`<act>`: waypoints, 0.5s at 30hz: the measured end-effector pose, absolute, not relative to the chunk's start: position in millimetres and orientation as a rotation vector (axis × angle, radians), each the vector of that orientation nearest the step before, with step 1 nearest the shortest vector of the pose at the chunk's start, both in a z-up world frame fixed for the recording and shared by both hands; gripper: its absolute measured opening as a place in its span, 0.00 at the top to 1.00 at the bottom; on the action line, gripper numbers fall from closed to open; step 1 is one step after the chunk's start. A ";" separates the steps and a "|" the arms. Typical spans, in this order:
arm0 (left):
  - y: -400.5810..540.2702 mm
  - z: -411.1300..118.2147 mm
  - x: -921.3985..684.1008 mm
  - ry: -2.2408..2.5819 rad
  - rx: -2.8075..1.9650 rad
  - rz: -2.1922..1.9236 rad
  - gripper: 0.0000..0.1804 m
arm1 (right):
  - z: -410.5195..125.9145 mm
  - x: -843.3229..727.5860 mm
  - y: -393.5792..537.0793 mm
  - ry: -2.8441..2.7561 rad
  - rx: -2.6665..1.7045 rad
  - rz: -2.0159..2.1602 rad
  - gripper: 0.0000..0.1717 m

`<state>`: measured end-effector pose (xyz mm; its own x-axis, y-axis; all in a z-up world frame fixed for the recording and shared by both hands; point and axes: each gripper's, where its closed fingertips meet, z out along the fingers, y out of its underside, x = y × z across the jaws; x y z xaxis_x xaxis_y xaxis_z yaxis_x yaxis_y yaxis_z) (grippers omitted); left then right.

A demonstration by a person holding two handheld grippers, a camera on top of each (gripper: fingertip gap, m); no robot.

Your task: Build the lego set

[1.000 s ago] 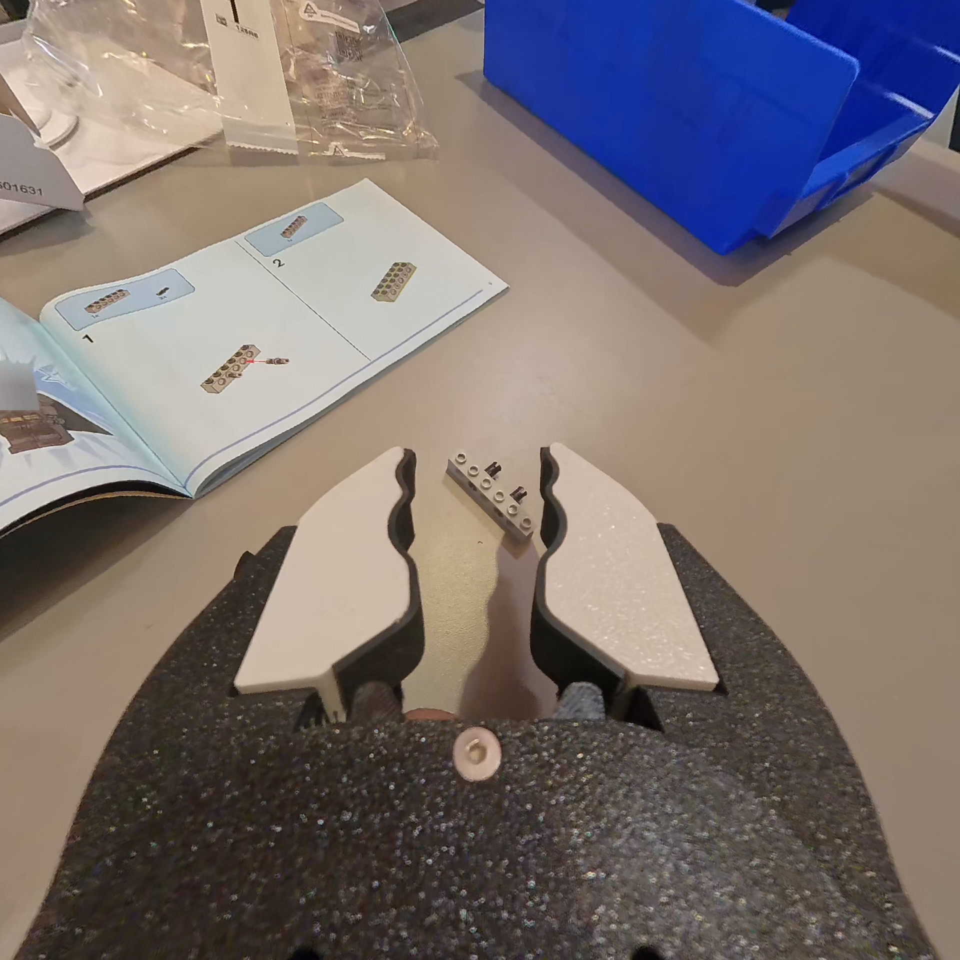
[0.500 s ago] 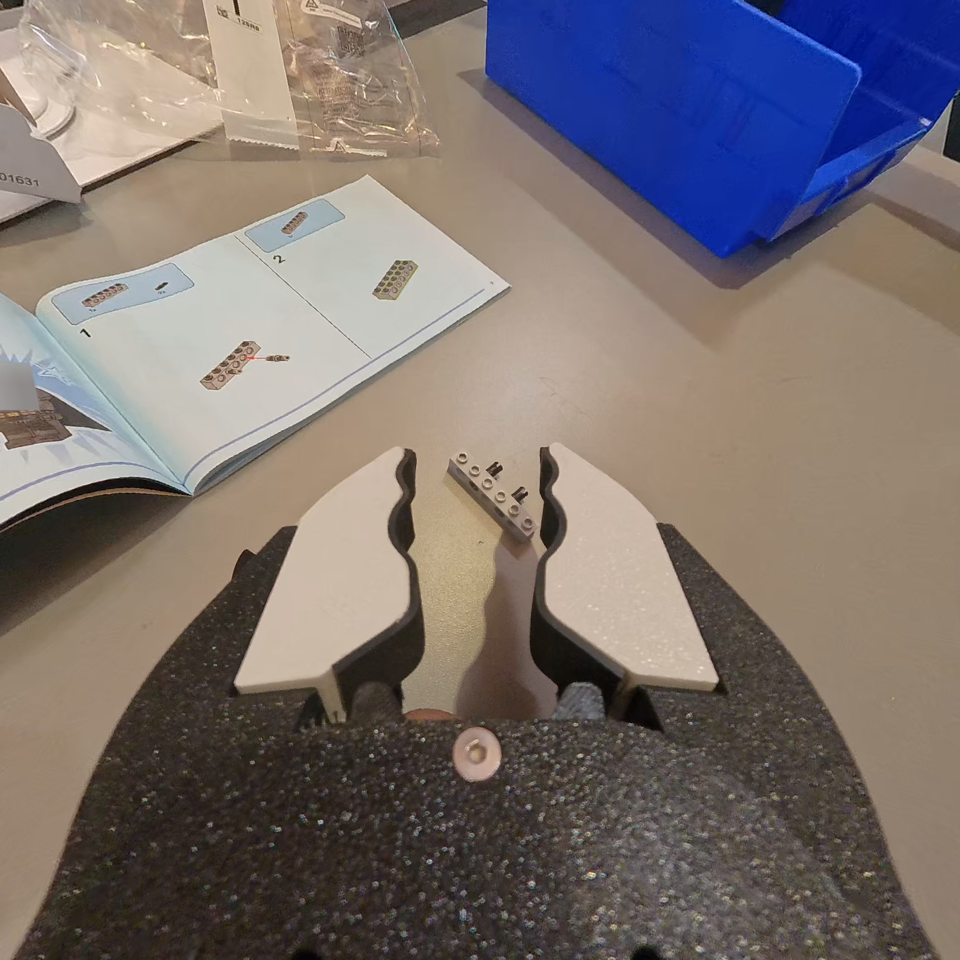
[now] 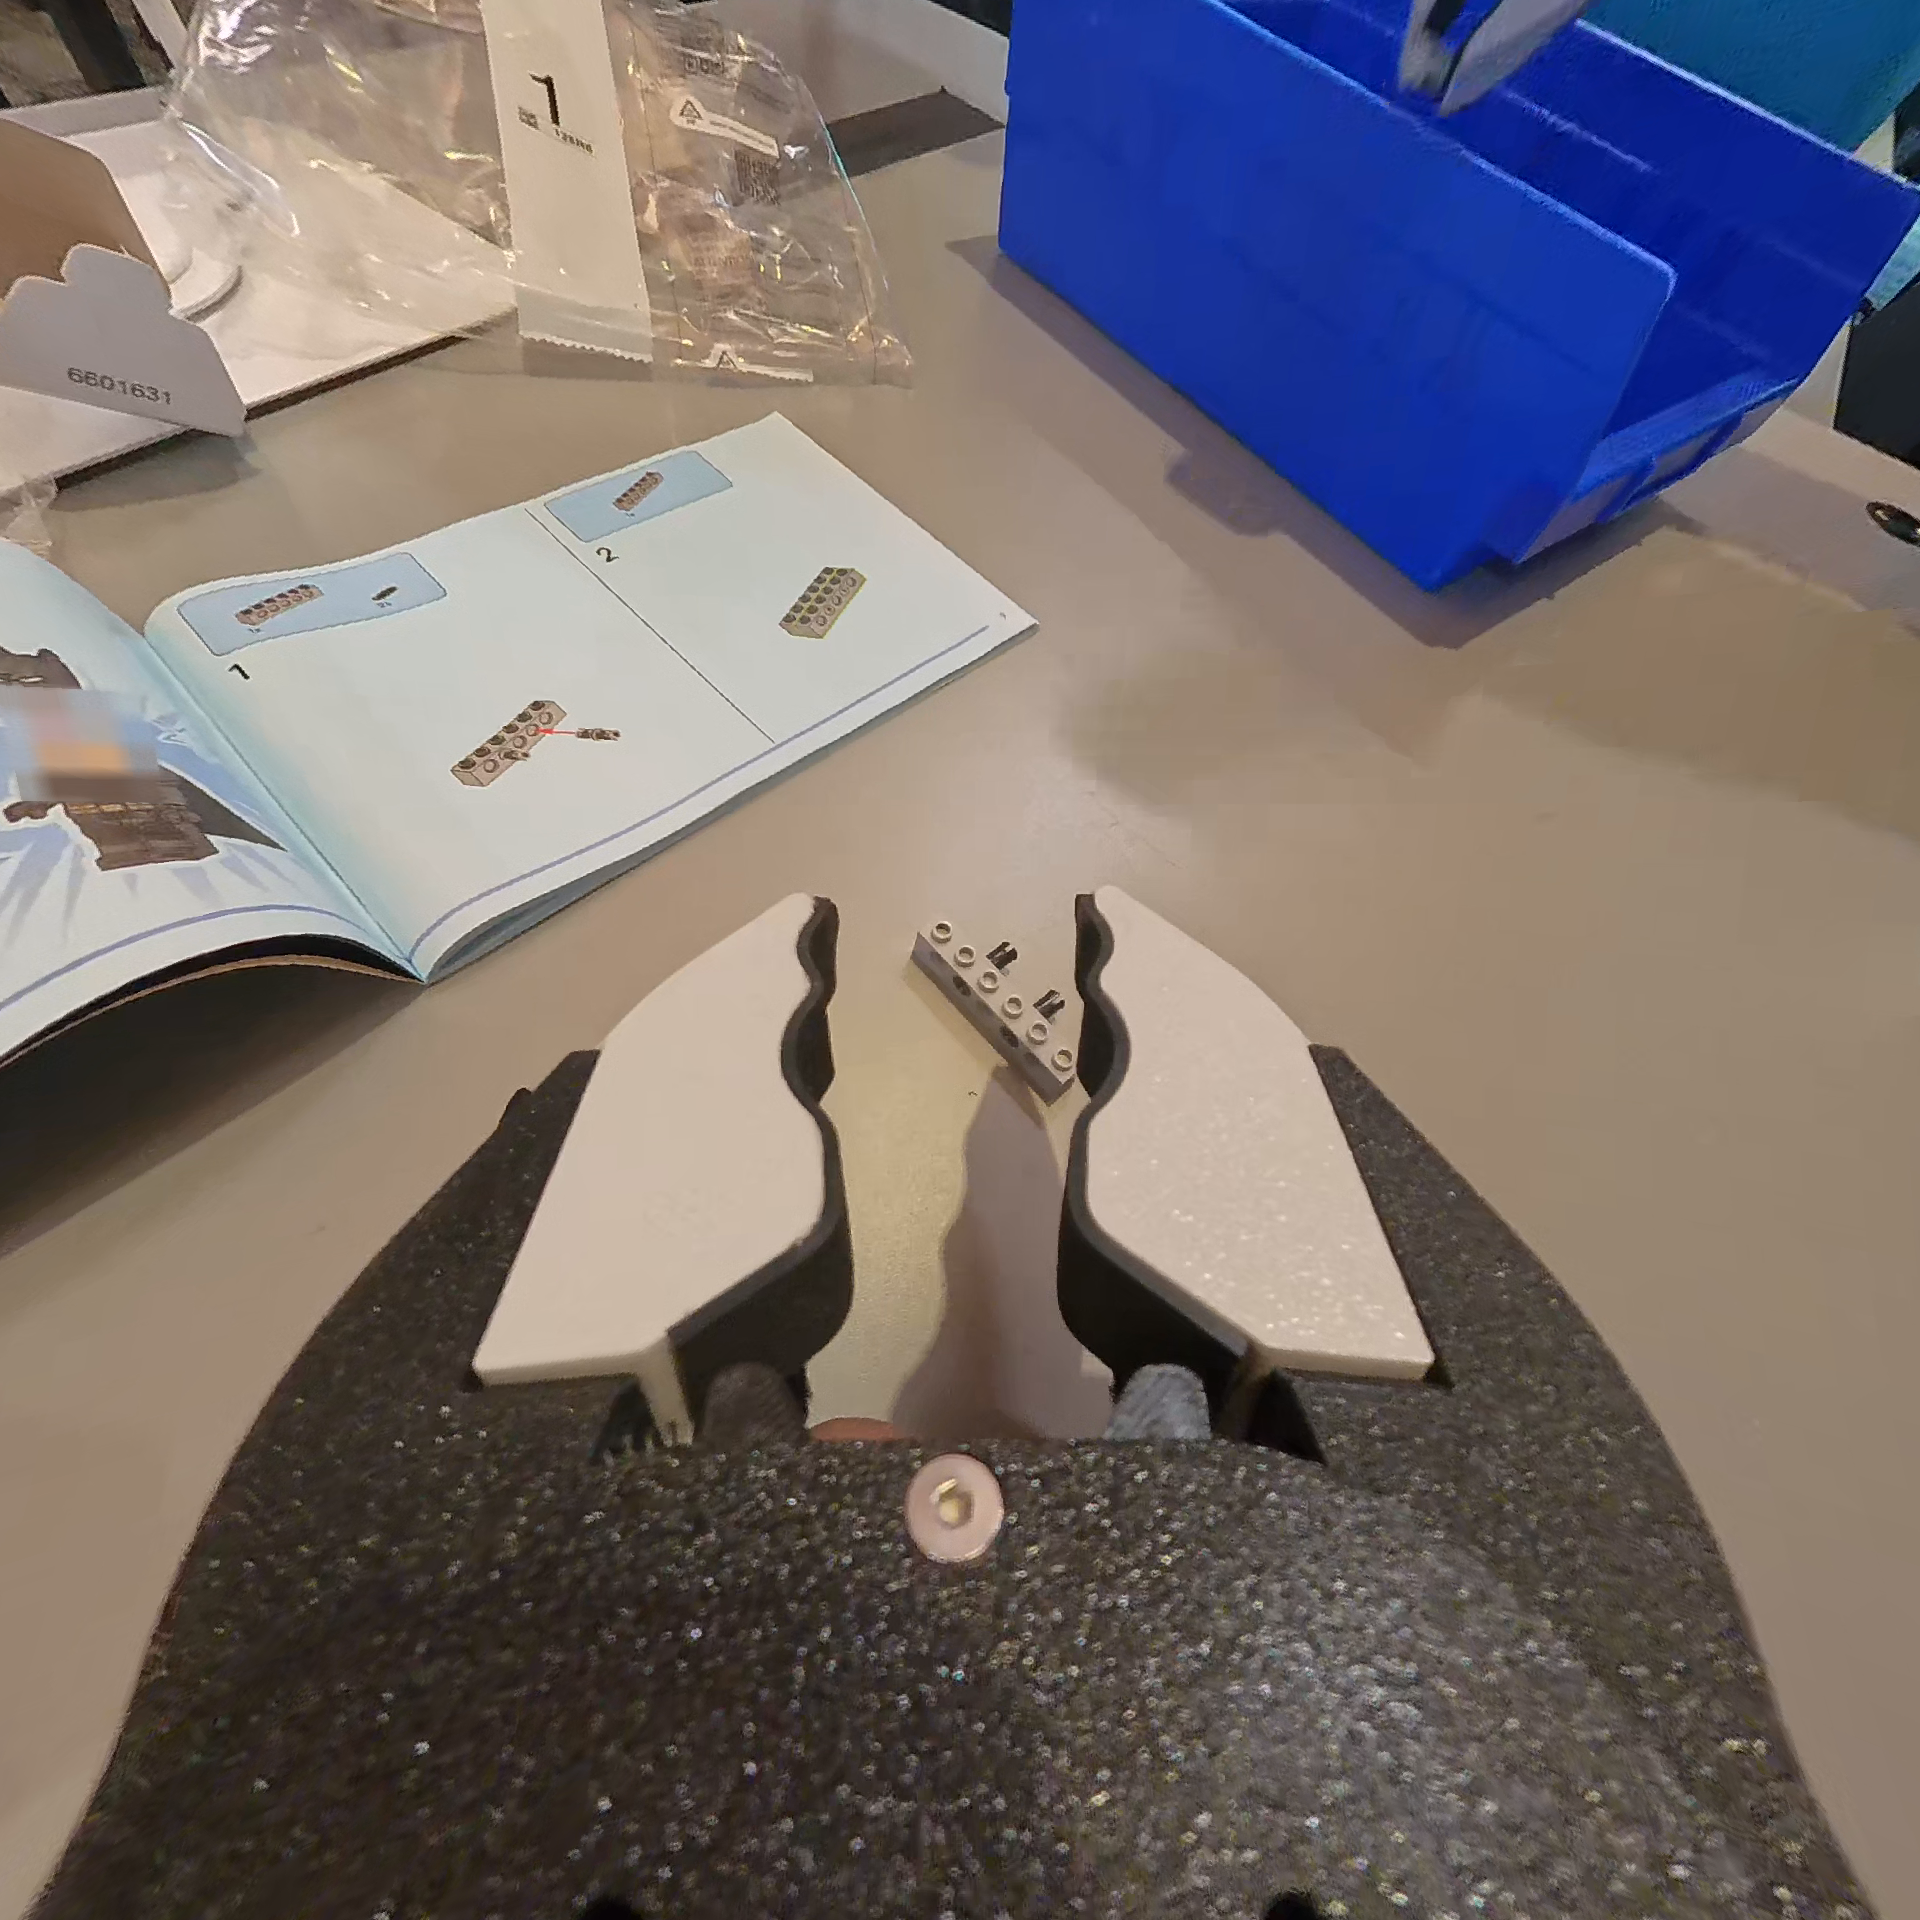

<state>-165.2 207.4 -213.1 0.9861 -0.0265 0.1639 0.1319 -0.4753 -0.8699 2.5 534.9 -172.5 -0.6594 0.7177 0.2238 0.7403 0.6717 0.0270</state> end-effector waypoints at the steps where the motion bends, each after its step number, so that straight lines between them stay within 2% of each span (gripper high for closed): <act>1: 207.2 -213.2 -164.8 -0.071 -2.060 -0.180 0.75 | -158.5 -4.7 513.0 -2.669 -1.181 -0.092 0.92; 4: 206.8 -213.9 -163.8 -0.068 -2.066 -0.163 0.75 | -123.0 -25.7 430.7 -2.645 -1.087 0.135 0.92; 7: 205.5 -214.1 -166.8 -0.098 -2.065 -0.142 0.75 | -115.1 -45.6 357.2 -2.626 -0.999 0.166 0.92; 10: 204.4 -212.9 -173.2 -0.146 -2.053 -0.125 0.76 | -144.7 -58.4 292.7 -2.687 -0.894 0.129 0.92; 15: 200.9 -210.1 -184.5 -0.240 -2.019 -0.136 0.77 | -231.4 -64.3 234.7 -2.832 -0.795 0.035 0.92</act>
<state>-184.5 200.9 -210.1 0.9735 0.1096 0.2009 0.2287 -0.4301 -0.8733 -64.3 234.7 -231.4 -0.8355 0.5175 0.1847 0.5128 0.8551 -0.0765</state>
